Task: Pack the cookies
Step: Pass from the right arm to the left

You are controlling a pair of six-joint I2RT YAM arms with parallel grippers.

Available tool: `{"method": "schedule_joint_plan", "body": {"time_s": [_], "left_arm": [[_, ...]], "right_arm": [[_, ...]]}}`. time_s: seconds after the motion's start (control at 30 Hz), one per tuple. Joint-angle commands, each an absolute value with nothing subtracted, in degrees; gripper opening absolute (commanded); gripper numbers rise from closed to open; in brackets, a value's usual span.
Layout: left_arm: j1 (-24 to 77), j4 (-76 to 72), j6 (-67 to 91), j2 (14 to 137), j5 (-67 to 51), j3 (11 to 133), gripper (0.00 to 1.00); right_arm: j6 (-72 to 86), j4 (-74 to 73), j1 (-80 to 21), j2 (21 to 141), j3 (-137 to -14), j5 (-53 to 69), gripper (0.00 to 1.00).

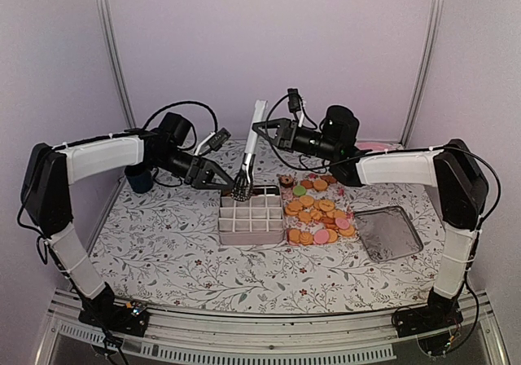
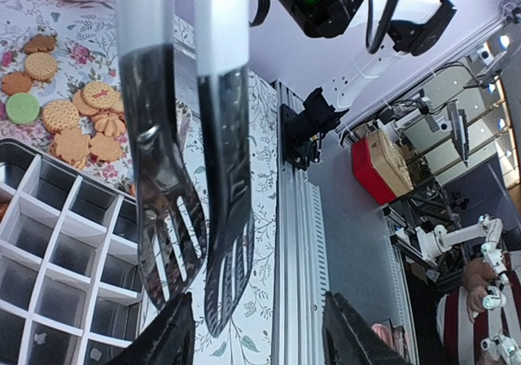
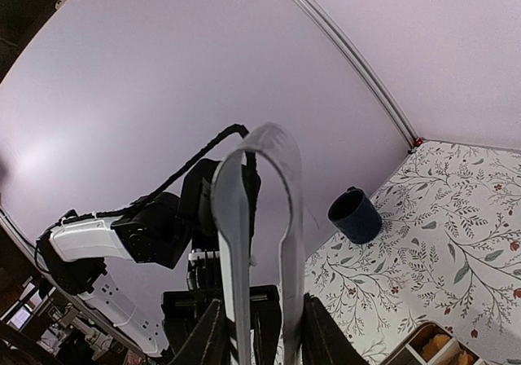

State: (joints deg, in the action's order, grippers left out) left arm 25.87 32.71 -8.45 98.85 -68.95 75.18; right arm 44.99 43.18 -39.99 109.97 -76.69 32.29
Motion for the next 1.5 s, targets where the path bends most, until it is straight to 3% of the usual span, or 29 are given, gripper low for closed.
{"method": "schedule_joint_plan", "body": {"time_s": [0.0,0.2,0.47,0.63,0.77,0.87,0.97,1.03,1.27,1.47], "left_arm": [[26.55,31.03,-6.89,97.44,-70.5,75.12,0.52],[26.54,30.67,-7.03,96.5,-71.2,74.45,0.43],[26.88,30.17,-6.78,96.97,-72.04,73.31,0.2],[26.98,28.89,-5.47,96.95,-72.43,72.52,0.2],[26.98,26.79,-3.66,96.68,-72.66,71.61,0.28],[26.98,25.78,-2.9,96.33,-73.3,71.05,0.22],[26.83,25.17,-2.48,95.82,-74.64,70.19,0.09],[26.69,25.05,-2.59,95.52,-75.99,70.01,0.0],[25.79,25.14,-2.87,93.84,-79.99,69.55,0.0],[25.02,25.0,-1.19,92.69,-84.94,70.13,0.0]], "right_arm": [[47.39,47.41,-40.36,111.65,-79.38,33.33,0.29],[47.29,47.79,-40.5,111.95,-79.67,32.88,0.28],[47.44,50.49,-41.72,112.99,-80.29,31.94,0.28],[46.32,51.19,-42.65,112.83,-80.52,31.2,0.27],[44.99,51.38,-43.29,112.59,-80.51,30.44,0.27],[44.3,51.46,-43.8,112.35,-80.36,30.17,0.26],[42.94,51.18,-44.22,111.89,-79.92,29.84,0.27],[42.32,50.83,-44.3,111.76,-79.91,30.37,0.3],[40.88,50.0,-42.42,108.79,-76.2,34.71,0.56],[38.32,48.19,-40.33,104.03,-69.12,36.83,0.57]]}}
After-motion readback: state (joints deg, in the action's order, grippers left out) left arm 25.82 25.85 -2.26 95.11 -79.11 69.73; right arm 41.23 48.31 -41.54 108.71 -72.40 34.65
